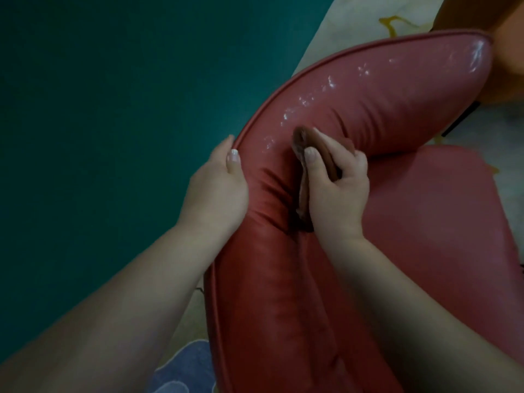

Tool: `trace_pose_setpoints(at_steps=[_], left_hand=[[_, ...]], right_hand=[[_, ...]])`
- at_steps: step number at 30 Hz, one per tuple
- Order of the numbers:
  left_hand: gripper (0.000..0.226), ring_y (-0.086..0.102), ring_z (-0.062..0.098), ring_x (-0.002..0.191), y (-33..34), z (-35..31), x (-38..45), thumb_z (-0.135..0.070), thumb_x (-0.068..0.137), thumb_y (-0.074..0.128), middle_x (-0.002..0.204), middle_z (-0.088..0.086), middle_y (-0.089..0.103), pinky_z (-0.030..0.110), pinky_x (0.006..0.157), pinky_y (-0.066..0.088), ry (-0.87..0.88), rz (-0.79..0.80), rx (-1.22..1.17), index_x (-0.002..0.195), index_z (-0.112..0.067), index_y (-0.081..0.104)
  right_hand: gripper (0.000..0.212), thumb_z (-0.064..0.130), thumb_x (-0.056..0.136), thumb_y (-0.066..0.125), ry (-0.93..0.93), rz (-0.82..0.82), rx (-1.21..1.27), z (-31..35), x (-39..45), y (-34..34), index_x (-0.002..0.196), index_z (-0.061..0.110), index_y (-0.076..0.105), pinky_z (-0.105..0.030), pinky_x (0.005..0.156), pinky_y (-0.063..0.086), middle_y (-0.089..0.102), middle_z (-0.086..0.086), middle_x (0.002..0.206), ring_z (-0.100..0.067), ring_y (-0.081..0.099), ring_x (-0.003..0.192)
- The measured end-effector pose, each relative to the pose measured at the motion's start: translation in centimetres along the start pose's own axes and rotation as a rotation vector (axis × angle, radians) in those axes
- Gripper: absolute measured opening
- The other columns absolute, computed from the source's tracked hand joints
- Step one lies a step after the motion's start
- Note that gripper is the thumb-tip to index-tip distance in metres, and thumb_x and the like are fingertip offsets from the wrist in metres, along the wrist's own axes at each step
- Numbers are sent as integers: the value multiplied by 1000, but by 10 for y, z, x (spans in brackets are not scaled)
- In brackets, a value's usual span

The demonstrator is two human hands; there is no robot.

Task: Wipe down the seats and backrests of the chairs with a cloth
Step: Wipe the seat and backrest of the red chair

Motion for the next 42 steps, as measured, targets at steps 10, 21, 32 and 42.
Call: trace_pose_setpoints(at_steps=[10, 21, 32, 42], left_hand=[[37, 54, 14, 117, 4, 3, 10, -25, 103, 33, 126, -2, 63, 21, 100, 37, -20, -118, -102, 129, -21, 60], [36, 55, 8, 109, 5, 9, 9, -24, 102, 34, 121, -5, 64, 9, 86, 32, -7, -110, -86, 126, -25, 60], [40, 50, 6, 119, 5, 8, 18, -31, 102, 29, 130, -9, 58, -1, 87, 29, 21, 48, -216, 135, -25, 52], [40, 52, 30, 119, 29, -37, 93, -33, 103, 28, 131, 8, 58, 30, 92, 37, 100, 246, -1, 137, -25, 48]], right_hand=[[33, 44, 83, 66, -373, 286, -304, 15, -11, 10, 116, 38, 69, -34, 71, 55, 53, 0, 103, -16, 60, 89], [32, 43, 86, 61, -438, 282, -381, 24, -12, 18, 117, 36, 69, -30, 66, 53, 52, -1, 103, -16, 58, 86], [34, 46, 86, 59, -268, 27, -442, 31, 4, 33, 117, 37, 69, -32, 66, 54, 50, 0, 100, -14, 56, 80], [31, 41, 86, 65, -144, -182, -574, 34, 53, 43, 117, 38, 68, -35, 70, 53, 50, -3, 101, -21, 58, 84]])
Point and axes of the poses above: each hand's wrist, its own x-axis towards the middle knuckle, its own y-axis out of the palm, z = x × y, the point moved 2 cm from there along x, towards the middle knuckle
